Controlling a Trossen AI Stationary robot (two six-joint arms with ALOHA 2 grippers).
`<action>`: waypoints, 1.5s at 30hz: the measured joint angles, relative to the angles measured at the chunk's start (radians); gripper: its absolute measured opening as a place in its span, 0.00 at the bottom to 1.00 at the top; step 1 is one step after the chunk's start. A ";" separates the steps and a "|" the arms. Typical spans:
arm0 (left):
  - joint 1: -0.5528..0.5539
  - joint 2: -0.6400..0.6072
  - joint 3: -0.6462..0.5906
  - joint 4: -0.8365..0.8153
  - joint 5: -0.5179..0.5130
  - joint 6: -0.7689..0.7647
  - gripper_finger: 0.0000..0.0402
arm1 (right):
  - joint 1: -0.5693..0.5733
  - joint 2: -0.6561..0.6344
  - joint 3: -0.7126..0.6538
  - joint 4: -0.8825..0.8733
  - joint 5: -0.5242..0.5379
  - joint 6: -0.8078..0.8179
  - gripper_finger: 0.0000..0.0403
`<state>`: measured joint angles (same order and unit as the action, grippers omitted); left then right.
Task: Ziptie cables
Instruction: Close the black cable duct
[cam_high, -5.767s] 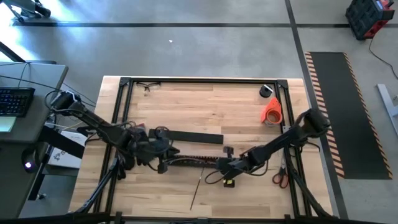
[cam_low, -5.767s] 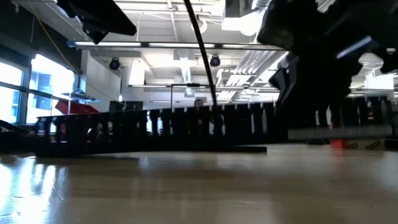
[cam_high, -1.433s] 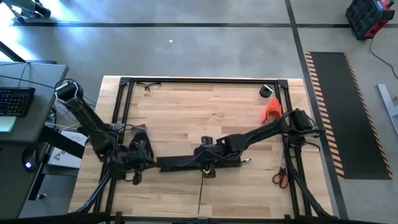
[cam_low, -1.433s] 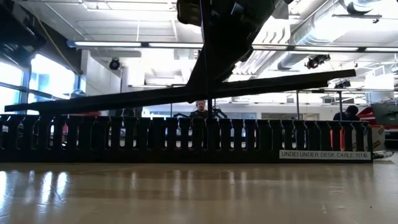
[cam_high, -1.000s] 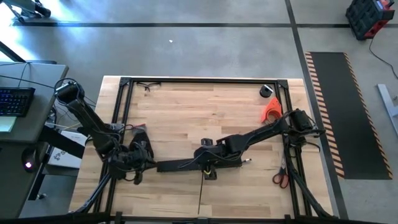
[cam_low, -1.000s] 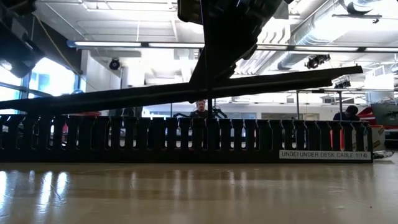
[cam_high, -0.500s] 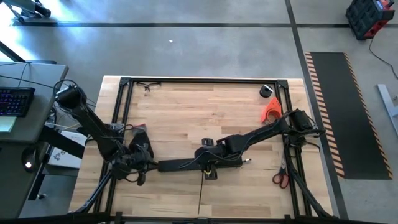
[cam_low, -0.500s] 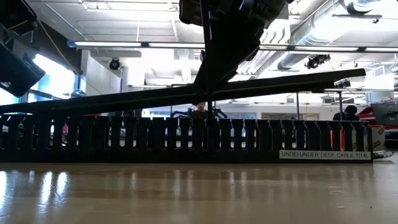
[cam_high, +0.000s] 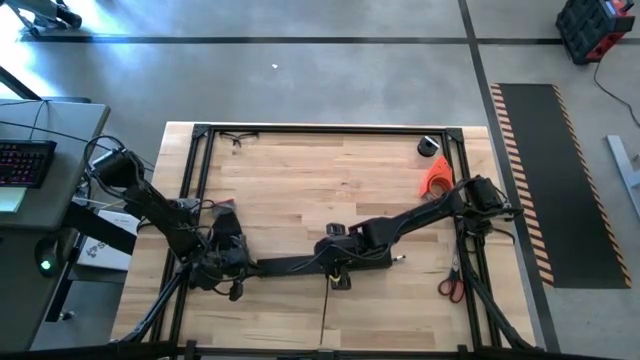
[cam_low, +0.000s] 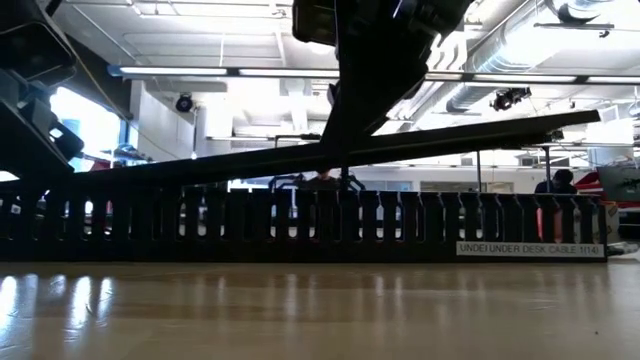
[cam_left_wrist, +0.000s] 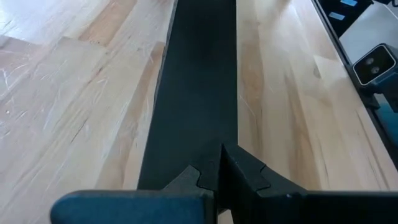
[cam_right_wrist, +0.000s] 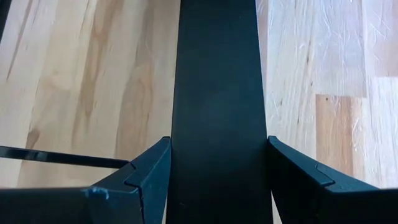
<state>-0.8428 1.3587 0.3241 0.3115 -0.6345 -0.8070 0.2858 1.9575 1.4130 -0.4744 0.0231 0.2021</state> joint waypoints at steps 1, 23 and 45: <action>0.003 0.001 0.000 0.000 0.004 0.000 0.00 | 0.003 0.000 -0.001 0.000 0.001 0.002 0.50; 0.166 -0.072 -0.002 0.214 0.061 0.253 0.00 | 0.011 0.051 0.006 0.002 0.003 0.024 0.49; 0.259 0.304 0.192 0.383 0.233 0.455 0.00 | 0.010 0.053 0.067 -0.078 -0.015 0.091 0.01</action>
<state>-0.5834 1.6622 0.5162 0.6942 -0.4015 -0.3521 0.2955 2.0102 1.4803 -0.5519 0.0080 0.2932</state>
